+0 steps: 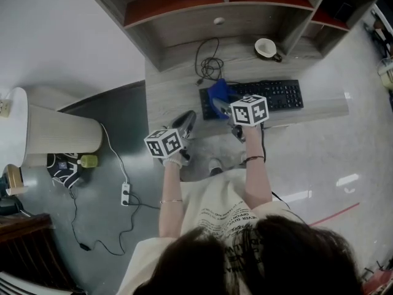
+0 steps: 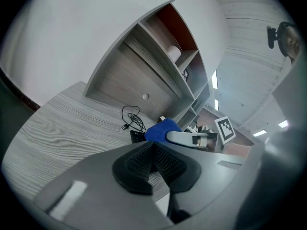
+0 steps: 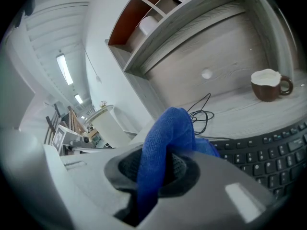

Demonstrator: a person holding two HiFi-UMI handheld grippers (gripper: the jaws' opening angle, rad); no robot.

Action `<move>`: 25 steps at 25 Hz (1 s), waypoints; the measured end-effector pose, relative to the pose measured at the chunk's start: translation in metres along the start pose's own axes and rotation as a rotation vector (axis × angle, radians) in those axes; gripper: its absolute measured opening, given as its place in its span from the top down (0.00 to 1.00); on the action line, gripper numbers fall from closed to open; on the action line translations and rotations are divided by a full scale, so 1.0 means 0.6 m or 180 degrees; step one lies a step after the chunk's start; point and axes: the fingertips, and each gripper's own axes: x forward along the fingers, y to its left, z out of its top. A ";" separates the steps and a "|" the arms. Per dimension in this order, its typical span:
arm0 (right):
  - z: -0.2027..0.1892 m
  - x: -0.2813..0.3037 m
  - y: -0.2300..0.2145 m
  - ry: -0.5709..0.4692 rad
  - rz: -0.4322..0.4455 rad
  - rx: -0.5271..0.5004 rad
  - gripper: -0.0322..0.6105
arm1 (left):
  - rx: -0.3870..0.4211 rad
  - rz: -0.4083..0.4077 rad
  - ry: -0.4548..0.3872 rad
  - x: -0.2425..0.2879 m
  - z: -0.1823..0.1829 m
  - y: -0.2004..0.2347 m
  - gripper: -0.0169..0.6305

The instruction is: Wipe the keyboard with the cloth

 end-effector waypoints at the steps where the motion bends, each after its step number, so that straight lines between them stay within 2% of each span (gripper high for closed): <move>1: 0.000 0.003 0.003 -0.0003 0.0005 0.0001 0.87 | -0.0004 0.0004 -0.0005 -0.004 0.001 0.003 0.98; 17: -0.007 0.049 0.047 0.0003 0.0036 -0.0041 0.87 | -0.0010 0.0038 -0.0058 -0.051 0.008 0.042 0.98; 25: -0.009 0.070 0.068 -0.0076 0.0138 0.0011 0.87 | 0.0008 0.0112 -0.0103 -0.071 0.009 0.053 0.98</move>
